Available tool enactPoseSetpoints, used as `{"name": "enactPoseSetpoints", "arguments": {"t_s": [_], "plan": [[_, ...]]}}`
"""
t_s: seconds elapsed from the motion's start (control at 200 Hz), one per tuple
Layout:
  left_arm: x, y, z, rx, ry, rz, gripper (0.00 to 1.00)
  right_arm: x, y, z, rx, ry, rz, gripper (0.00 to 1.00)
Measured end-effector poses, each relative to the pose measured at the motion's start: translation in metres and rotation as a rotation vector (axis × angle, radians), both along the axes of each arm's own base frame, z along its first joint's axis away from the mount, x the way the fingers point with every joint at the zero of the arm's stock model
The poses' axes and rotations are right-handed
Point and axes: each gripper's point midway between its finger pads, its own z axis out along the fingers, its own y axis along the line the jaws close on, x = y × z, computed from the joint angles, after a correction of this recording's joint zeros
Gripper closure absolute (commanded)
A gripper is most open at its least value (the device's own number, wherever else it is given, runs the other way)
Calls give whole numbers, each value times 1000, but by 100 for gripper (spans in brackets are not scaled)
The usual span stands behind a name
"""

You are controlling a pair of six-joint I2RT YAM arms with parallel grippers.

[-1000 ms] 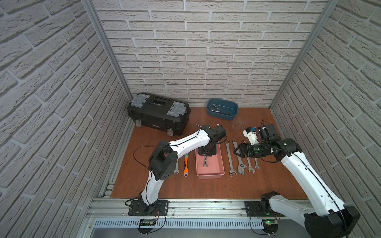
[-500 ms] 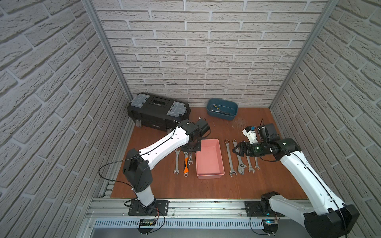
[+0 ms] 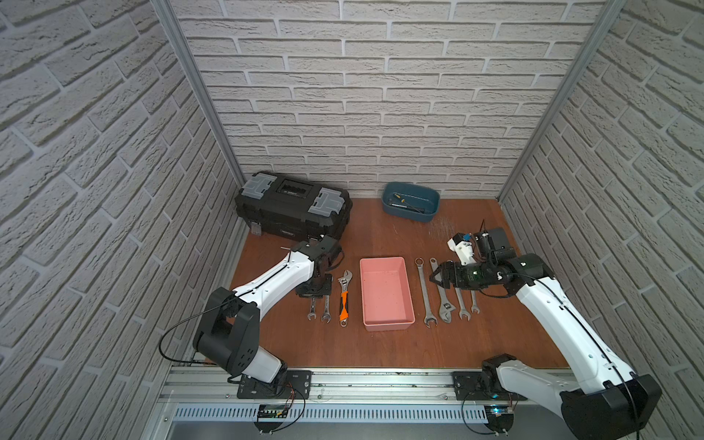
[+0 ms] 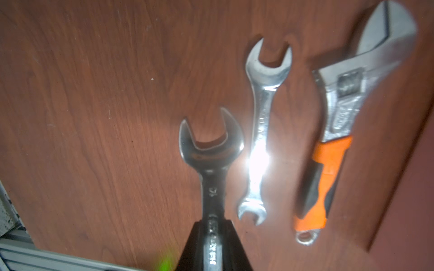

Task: Take out the wrench from the storage box
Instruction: Place the wrench at the center of the board, then reset both arms

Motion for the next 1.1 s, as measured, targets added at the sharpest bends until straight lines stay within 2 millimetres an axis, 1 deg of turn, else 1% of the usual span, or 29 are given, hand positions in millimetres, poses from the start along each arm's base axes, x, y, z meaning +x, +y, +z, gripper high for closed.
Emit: {"name": "enactPoseSetpoints", "arguments": {"t_s": [0.09, 0.18, 0.32, 0.435, 0.535, 0.595, 0.63, 0.74, 0.81, 0.87, 0.94, 0.99, 1.06, 1.1], "plan": [[0, 10, -14, -5, 13, 13, 89, 1, 0, -1, -4, 3, -2, 13], [2, 15, -28, -7, 29, 14, 89, 1, -1, -3, -9, 8, -4, 13], [8, 15, -49, -11, 55, 0, 88, 2, -3, -4, -20, 8, -9, 13], [11, 12, -60, -26, 64, -13, 85, 3, -4, -4, -26, 7, -12, 13], [13, 13, -63, -37, 69, -17, 77, 3, -5, -5, -33, 6, -16, 13], [14, 13, -63, -41, 69, -20, 68, 4, -6, -5, -40, 4, -19, 12], [14, 13, -62, -41, 69, -20, 64, 4, -7, -5, -44, 3, -21, 12], [17, 13, -61, -48, 64, -20, 56, 5, -11, -7, -66, -2, -31, 12], [19, 13, -56, -52, 62, -13, 51, 7, -15, -8, -86, -6, -39, 11], [25, 13, -46, -60, 42, -10, 45, 8, -18, -8, -99, -12, -46, 10], [38, 16, -26, -79, -20, 1, 40, 13, -26, -8, -115, -28, -69, 10], [49, 22, -10, -96, -81, 15, 32, 20, -35, -6, -119, -46, -100, 9], [63, 37, 14, -118, -190, 46, 20, 34, -51, -3, -130, -109, -162, 7], [70, 47, 27, -126, -256, 66, 15, 41, -60, -3, -140, -159, -197, 6]]}}
